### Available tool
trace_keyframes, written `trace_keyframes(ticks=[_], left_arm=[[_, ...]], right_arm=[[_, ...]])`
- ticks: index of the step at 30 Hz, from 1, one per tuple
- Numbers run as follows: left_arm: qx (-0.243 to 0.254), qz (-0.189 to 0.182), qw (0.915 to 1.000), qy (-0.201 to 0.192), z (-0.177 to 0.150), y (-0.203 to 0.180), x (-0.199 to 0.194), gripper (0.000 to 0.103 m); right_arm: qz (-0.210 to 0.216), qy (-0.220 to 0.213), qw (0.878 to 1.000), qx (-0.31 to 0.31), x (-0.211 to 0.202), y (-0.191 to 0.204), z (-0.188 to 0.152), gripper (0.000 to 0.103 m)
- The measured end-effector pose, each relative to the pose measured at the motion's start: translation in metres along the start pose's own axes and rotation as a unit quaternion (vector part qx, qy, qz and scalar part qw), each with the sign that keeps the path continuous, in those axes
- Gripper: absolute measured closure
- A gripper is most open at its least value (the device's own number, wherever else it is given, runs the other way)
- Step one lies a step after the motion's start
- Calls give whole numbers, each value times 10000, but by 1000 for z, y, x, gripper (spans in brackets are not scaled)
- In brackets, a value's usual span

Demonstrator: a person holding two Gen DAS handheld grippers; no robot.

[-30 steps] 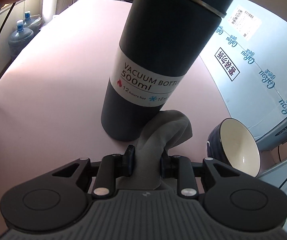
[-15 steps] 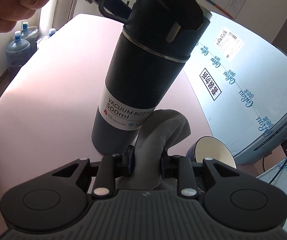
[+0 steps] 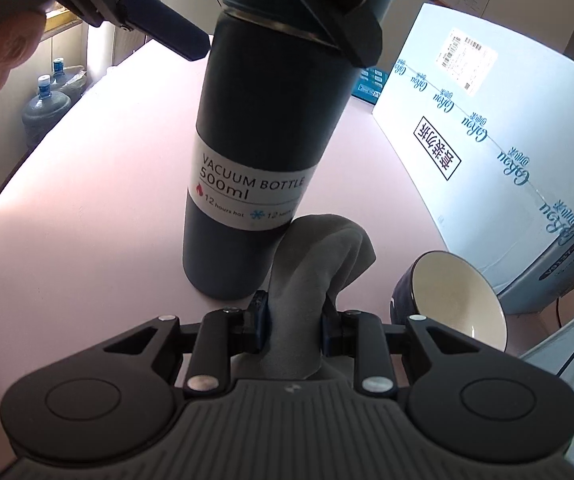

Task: Clean container
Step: 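Rub the cloth up the bottle body with the right gripper while the left gripper holds it upright, then wipe the grey cloth around the bottle label with the right gripper while the left gripper holds the lid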

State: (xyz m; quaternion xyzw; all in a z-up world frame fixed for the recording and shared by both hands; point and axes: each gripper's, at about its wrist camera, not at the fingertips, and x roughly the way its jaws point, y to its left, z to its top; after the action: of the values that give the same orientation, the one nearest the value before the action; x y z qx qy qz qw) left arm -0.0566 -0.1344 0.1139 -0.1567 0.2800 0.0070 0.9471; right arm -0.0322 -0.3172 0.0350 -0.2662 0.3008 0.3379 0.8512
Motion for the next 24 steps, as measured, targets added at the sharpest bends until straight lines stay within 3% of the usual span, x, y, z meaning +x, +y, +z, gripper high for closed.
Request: trace_keyframes(ticks=[4,12,17,19,24], left_arm=[[-1,378,9991,-211,-5,-16,3,8],[5,1075,9927,-543,-13,-47,16,8],[199,874,9943,-576,-12,-49,22,12],[335,740,9949,-594,-11,-44,24,34],[614,284,9962,-546,-7,-27,27,35]], right_arm=[[192,43,9991,379,0,-2,-10,75],[410,-53,9980,476,-4,7,-16,75],[433,-151,9974,559,2,16,-14,75],[428,-173,9971,601,7,23,-14,75],[407,-189,9963,740,1,23,-22,75]])
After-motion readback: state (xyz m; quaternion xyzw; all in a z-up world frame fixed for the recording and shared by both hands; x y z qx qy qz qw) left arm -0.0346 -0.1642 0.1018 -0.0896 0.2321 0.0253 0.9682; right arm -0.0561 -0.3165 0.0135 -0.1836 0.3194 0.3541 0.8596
